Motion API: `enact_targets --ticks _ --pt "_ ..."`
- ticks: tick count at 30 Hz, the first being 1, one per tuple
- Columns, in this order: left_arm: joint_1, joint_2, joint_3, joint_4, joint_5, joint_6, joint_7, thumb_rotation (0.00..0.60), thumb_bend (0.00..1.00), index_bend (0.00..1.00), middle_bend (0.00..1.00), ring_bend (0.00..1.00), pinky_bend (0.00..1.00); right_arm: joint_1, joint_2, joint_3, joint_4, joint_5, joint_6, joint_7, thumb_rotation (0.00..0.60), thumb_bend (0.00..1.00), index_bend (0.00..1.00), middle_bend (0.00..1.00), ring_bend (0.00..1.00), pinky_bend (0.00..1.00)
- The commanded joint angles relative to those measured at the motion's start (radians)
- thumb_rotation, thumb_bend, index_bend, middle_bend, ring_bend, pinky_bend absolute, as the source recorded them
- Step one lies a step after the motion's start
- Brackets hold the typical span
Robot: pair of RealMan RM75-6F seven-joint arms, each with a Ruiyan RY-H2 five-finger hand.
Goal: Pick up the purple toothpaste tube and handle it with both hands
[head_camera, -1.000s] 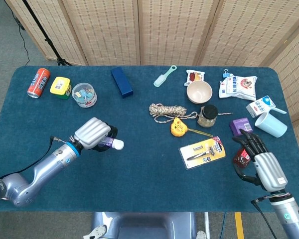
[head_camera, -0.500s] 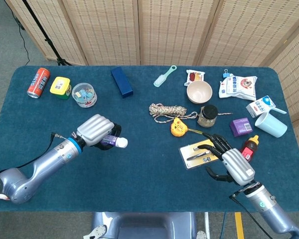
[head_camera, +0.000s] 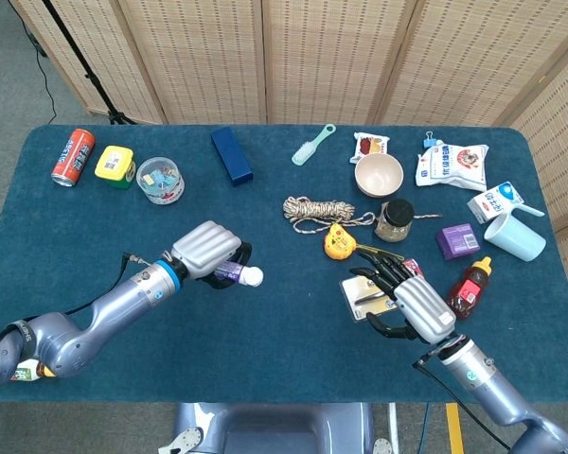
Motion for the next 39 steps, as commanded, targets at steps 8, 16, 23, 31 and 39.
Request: enact_targets --ticks 8,16,23,31,39 --pt "-0.080 -0.062 0.023 0.027 -0.118 0.045 0.085 0.600 0.76 0.62 0.56 0.54 0.58 0.041 -0.021 -0.008 0.005 0.020 -0.031 -0.019 0.600 0.46 0.12 0.00 0.00 0.00" --pt "-0.140 -0.058 0.039 0.008 -0.198 0.088 0.179 0.600 0.76 0.61 0.56 0.54 0.58 0.078 -0.043 -0.003 0.013 0.033 -0.044 -0.019 0.600 0.46 0.12 0.00 0.00 0.00" --pt "-0.186 -0.049 0.050 -0.015 -0.273 0.112 0.230 0.600 0.76 0.60 0.56 0.54 0.58 0.105 -0.055 -0.001 0.018 0.040 -0.053 -0.022 0.600 0.46 0.12 0.00 0.00 0.00" --pt "-0.221 -0.048 0.063 -0.019 -0.331 0.125 0.257 0.600 0.76 0.60 0.56 0.54 0.58 0.115 -0.059 -0.010 0.006 0.043 -0.045 -0.033 0.600 0.46 0.12 0.00 0.00 0.00" --pt "-0.257 -0.062 0.073 -0.019 -0.389 0.144 0.285 0.600 0.76 0.60 0.56 0.54 0.58 0.135 -0.066 -0.014 -0.003 0.054 -0.063 -0.048 0.600 0.46 0.12 0.00 0.00 0.00"
